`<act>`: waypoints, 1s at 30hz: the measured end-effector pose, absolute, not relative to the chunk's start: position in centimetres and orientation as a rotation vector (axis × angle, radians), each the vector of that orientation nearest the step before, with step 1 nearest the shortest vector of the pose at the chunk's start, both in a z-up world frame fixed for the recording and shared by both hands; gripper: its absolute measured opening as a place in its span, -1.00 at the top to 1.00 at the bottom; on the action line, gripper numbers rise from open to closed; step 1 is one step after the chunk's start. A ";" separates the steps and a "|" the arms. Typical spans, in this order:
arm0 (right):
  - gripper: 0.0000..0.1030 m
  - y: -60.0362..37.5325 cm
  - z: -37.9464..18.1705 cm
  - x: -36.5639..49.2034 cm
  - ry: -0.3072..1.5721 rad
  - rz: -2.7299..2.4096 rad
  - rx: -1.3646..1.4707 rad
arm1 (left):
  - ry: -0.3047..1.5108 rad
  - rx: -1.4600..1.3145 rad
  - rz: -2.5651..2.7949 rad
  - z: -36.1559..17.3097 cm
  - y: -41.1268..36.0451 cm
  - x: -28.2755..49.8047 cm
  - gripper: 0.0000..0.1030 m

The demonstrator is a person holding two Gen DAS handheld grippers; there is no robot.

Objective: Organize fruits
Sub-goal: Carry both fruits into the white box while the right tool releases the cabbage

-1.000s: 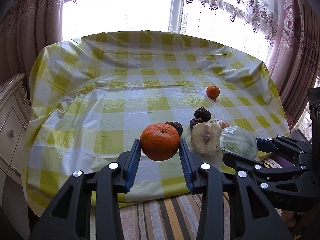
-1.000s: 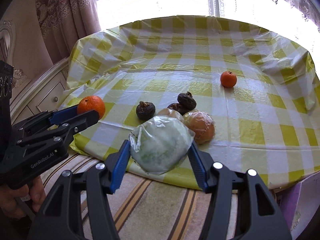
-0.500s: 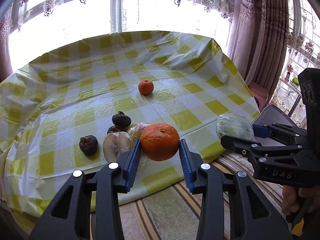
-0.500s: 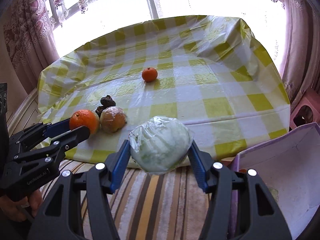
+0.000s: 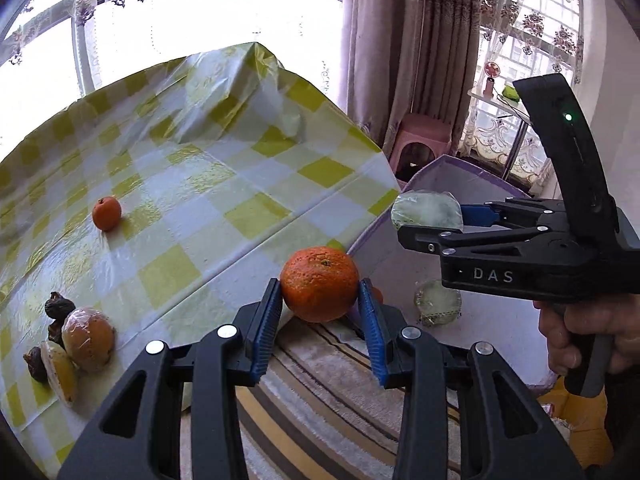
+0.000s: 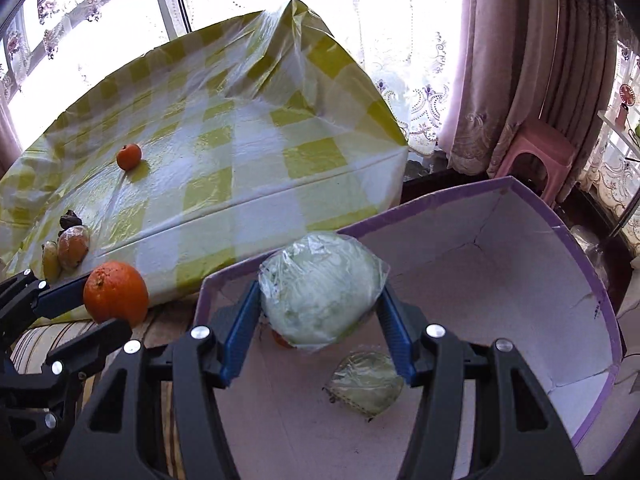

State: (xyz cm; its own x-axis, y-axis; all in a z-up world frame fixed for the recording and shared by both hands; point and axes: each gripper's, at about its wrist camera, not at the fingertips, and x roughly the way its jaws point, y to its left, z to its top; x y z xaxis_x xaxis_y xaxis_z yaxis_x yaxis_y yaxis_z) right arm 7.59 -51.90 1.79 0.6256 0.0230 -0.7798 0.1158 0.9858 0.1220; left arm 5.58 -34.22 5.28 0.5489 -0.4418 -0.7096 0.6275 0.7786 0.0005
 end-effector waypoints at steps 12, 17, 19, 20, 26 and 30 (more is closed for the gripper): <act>-0.13 -55.5 -3.4 10.3 1.097 -0.107 0.142 | 0.864 0.628 -0.799 0.3 -44.3 4.8 0.27; -0.14 -55.4 -5.2 11.4 1.165 -0.093 0.126 | 0.917 0.740 -0.829 -1.9 -46.2 5.0 0.27; -0.14 -55.5 -5.9 11.7 1.182 -0.095 0.141 | 0.927 0.781 -0.828 -2.8 -46.8 5.0 0.26; -0.15 -55.6 -6.3 11.8 1.194 -0.099 0.146 | 0.936 0.786 -0.825 -3.1 -46.9 5.3 0.26; -0.37 -55.8 -6.9 12.3 1.204 -0.109 0.161 | 0.957 0.802 -0.820 -4.0 -47.1 6.0 0.23; -0.49 -55.5 -6.8 12.2 1.197 -0.120 0.154 | 0.958 0.800 -0.821 -4.1 -47.1 6.3 0.18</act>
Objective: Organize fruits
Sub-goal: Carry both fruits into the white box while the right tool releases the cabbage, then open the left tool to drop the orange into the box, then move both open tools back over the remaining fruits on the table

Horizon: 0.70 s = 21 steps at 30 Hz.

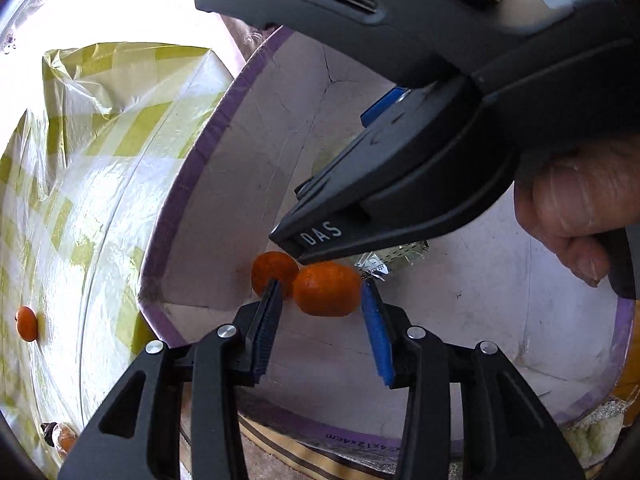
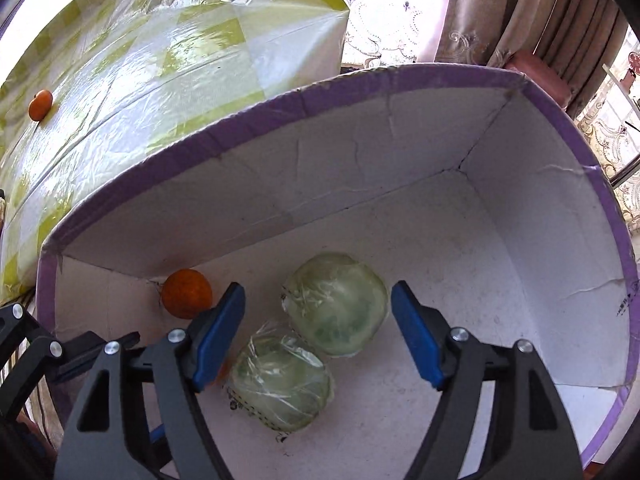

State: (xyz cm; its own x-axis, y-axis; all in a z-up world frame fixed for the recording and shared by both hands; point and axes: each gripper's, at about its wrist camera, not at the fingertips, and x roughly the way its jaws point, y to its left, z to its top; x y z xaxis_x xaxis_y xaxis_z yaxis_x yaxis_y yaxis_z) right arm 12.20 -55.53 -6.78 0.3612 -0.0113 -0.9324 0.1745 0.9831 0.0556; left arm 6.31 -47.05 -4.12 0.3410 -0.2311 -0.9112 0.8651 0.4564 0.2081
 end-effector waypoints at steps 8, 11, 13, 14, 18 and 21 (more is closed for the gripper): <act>-0.77 -56.8 -3.9 11.3 1.079 -0.222 0.154 | 0.870 0.722 -0.826 -2.0 -45.6 6.0 -0.58; -0.82 -57.7 -1.7 10.4 0.992 -0.272 0.166 | 0.818 0.663 -0.813 -0.6 -44.4 6.0 -0.71; -0.86 -58.2 0.0 9.5 0.929 -0.315 0.163 | 0.774 0.621 -0.787 0.5 -43.4 6.1 -0.71; -0.86 -58.2 0.8 9.2 0.903 -0.342 0.147 | 0.754 0.599 -0.763 1.0 -42.9 6.2 -0.71; -0.95 -58.0 3.8 7.9 0.804 -0.417 0.104 | 0.683 0.517 -0.649 3.0 -40.5 6.8 -0.72; -0.97 -57.1 5.8 6.9 0.728 -0.476 0.065 | 0.613 0.455 -0.555 4.6 -38.5 6.5 -0.72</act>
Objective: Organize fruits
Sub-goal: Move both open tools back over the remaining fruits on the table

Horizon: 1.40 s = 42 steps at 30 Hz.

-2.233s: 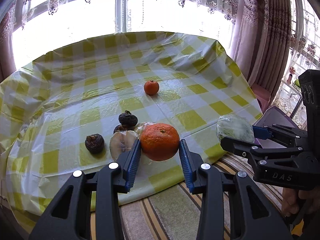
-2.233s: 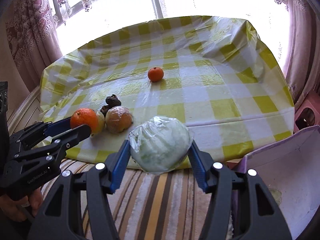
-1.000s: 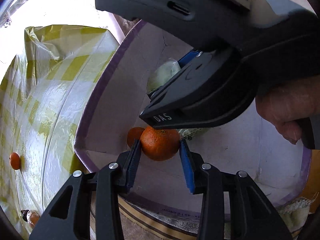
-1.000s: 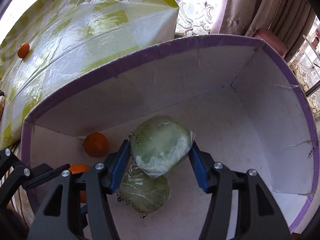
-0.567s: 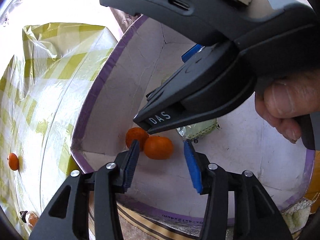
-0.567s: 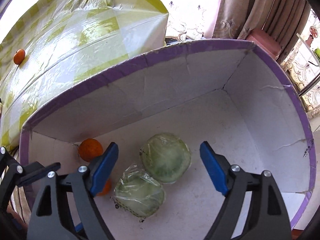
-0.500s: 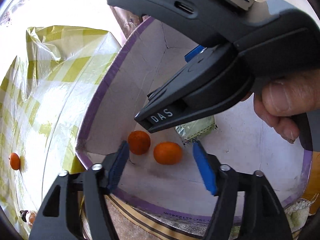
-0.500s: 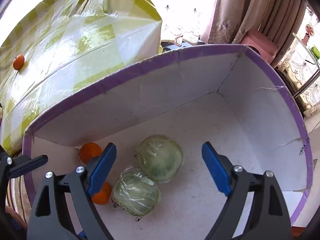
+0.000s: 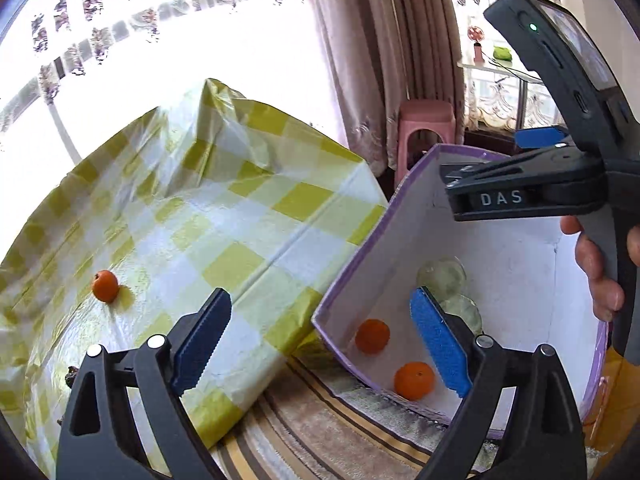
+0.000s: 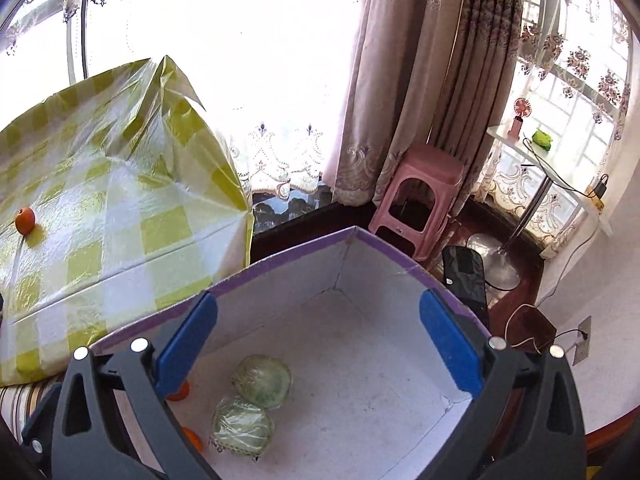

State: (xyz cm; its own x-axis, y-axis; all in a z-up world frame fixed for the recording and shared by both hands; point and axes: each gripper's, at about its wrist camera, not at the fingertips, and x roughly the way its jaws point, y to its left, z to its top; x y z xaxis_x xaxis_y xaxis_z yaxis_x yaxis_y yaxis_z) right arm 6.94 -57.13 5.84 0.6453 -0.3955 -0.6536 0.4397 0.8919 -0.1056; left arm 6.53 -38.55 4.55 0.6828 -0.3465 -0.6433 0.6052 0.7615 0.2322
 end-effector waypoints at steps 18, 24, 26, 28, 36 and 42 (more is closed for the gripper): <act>-0.97 -46.1 9.7 5.7 0.566 -0.151 0.151 | 0.472 0.020 -0.283 10.1 -23.6 6.7 -0.72; -0.97 -42.7 9.3 5.9 0.566 -0.072 0.153 | 0.452 -0.013 -0.273 9.9 -20.0 6.1 -0.72; -0.97 -41.5 9.1 6.1 0.573 -0.045 0.137 | 0.463 -0.016 -0.275 9.6 -19.3 6.0 -0.72; -0.97 -40.4 8.9 6.2 0.580 -0.023 0.128 | 0.479 -0.030 -0.284 9.3 -18.6 5.9 -0.63; -0.95 -36.7 8.1 7.0 0.618 0.081 0.115 | 0.548 -0.105 -0.277 8.3 -15.7 5.5 -0.62; -0.95 -34.1 7.2 7.5 0.642 0.171 0.124 | 0.583 -0.154 -0.246 7.9 -13.4 5.0 -0.54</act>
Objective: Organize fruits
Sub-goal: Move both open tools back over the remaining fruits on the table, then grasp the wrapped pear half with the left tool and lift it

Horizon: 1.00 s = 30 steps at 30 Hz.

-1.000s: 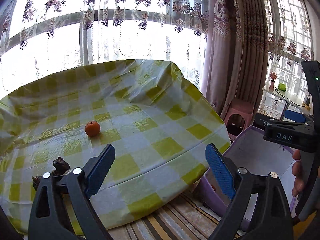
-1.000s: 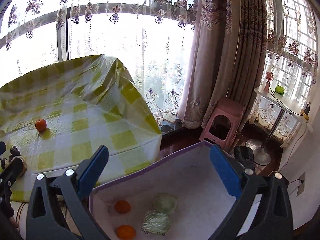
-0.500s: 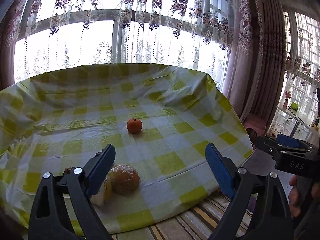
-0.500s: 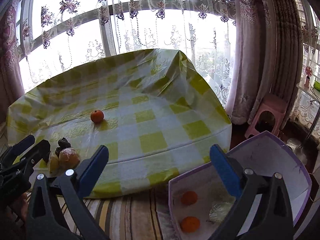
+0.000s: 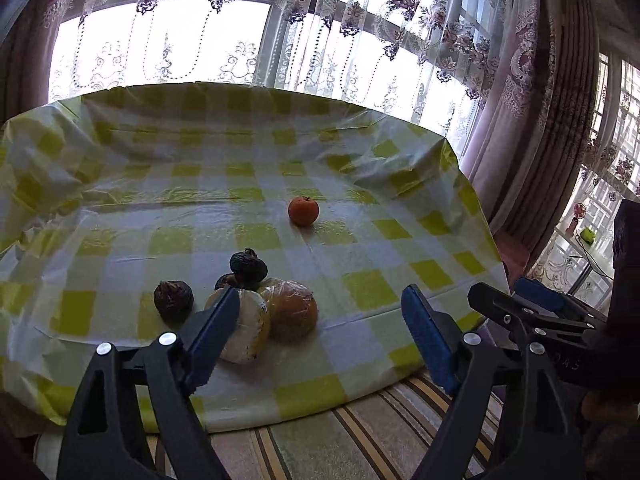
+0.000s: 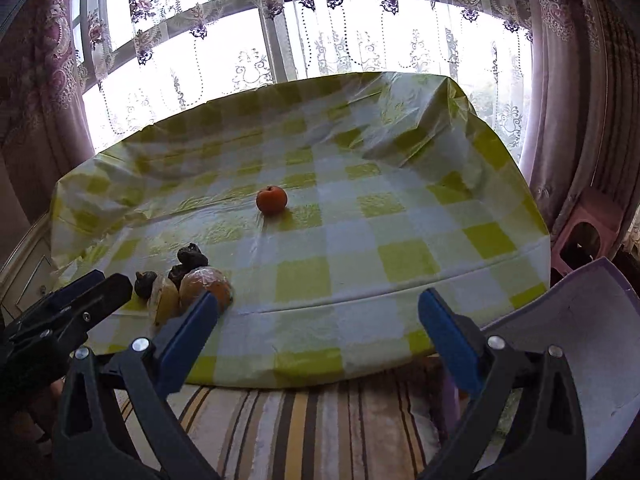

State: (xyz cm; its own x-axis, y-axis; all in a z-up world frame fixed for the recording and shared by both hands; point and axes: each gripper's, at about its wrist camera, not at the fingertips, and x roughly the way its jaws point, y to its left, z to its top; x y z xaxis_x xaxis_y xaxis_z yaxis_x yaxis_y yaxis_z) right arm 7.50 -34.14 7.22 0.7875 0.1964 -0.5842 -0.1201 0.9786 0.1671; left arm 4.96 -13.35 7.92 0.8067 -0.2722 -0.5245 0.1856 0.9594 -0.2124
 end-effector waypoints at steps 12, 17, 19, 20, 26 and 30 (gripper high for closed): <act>-0.83 -28.2 5.3 8.2 0.708 0.304 0.045 | 0.683 -0.306 -0.136 5.8 -5.4 3.7 -0.23; -0.78 -26.7 4.7 8.9 0.739 0.326 0.019 | 0.733 -0.357 -0.143 4.8 -3.8 4.2 -0.19; -0.75 -26.4 4.4 9.2 0.756 0.324 0.009 | 0.751 -0.367 -0.161 4.6 -3.7 4.7 -0.19; -0.75 -26.3 4.2 9.4 0.764 0.322 0.005 | 0.758 -0.369 -0.174 4.4 -3.8 4.9 -0.19; -0.68 -25.4 3.0 10.6 0.818 0.310 -0.023 | 0.813 -0.403 -0.243 3.6 -4.2 6.8 -0.19; -0.62 -24.7 2.6 11.3 0.833 0.309 -0.049 | 0.849 -0.418 -0.301 2.9 -5.0 8.3 -0.20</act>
